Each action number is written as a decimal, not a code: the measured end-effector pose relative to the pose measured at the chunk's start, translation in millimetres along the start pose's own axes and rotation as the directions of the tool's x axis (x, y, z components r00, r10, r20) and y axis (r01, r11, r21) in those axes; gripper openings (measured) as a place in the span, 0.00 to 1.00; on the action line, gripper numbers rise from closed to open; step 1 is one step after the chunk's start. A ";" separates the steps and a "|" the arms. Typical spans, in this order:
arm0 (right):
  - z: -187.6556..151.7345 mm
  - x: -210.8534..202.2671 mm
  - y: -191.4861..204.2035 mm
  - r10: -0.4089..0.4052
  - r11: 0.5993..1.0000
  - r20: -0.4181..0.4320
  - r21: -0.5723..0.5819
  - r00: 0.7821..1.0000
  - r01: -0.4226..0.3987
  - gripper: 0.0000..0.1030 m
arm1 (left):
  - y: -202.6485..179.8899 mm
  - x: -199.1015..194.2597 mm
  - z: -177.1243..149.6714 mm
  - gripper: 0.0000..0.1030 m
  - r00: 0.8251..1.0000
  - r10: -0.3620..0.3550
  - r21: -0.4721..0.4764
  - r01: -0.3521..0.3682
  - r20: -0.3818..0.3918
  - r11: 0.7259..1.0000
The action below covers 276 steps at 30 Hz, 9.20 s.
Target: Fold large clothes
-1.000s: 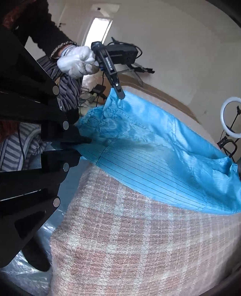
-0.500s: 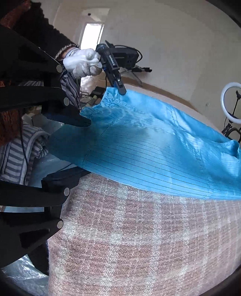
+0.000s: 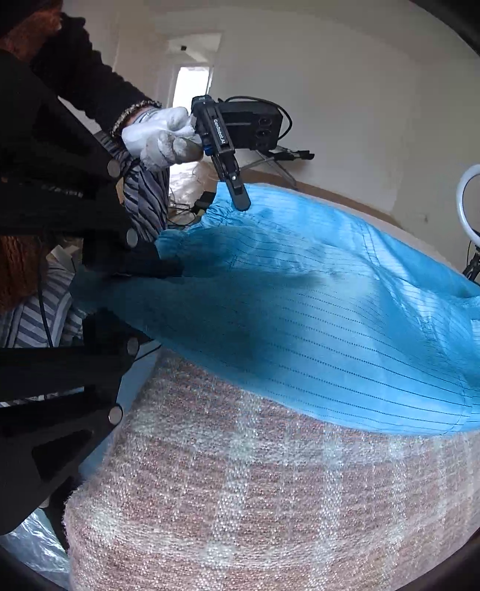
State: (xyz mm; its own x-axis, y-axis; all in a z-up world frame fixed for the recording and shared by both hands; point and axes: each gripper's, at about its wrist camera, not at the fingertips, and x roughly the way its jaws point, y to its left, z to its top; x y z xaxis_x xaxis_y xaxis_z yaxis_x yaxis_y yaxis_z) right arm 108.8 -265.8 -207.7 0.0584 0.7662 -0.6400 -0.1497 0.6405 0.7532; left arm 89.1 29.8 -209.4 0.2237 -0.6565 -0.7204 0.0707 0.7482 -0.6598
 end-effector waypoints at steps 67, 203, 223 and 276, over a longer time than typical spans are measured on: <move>224.6 -45.0 -44.2 -0.045 0.973 0.359 0.227 0.932 -0.040 0.05 | -13.3 53.5 243.8 0.01 0.974 0.034 -0.234 0.020 0.224 0.972; 175.4 -240.8 185.0 -0.328 0.668 0.671 -0.333 0.665 0.665 0.45 | -214.7 -236.9 333.0 0.26 0.820 0.044 0.403 -0.327 0.571 0.855; 372.3 -182.2 25.3 -0.402 0.783 0.578 -0.185 0.710 0.594 0.45 | -108.6 5.0 497.8 0.40 0.917 0.160 0.264 -0.267 0.365 0.927; 561.5 -31.5 -108.2 -0.496 0.812 0.347 -0.138 0.796 0.567 0.00 | -25.0 203.7 614.8 0.03 0.956 0.195 0.202 -0.240 0.218 0.949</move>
State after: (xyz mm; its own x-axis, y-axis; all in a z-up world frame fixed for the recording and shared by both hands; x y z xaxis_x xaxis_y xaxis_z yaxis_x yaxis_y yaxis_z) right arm 677.4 -330.1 -183.7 0.4636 0.3099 -0.8301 -0.2244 0.9474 0.2284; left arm 730.5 -63.3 -208.2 0.4400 -0.4603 -0.7711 0.2101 0.8876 -0.4100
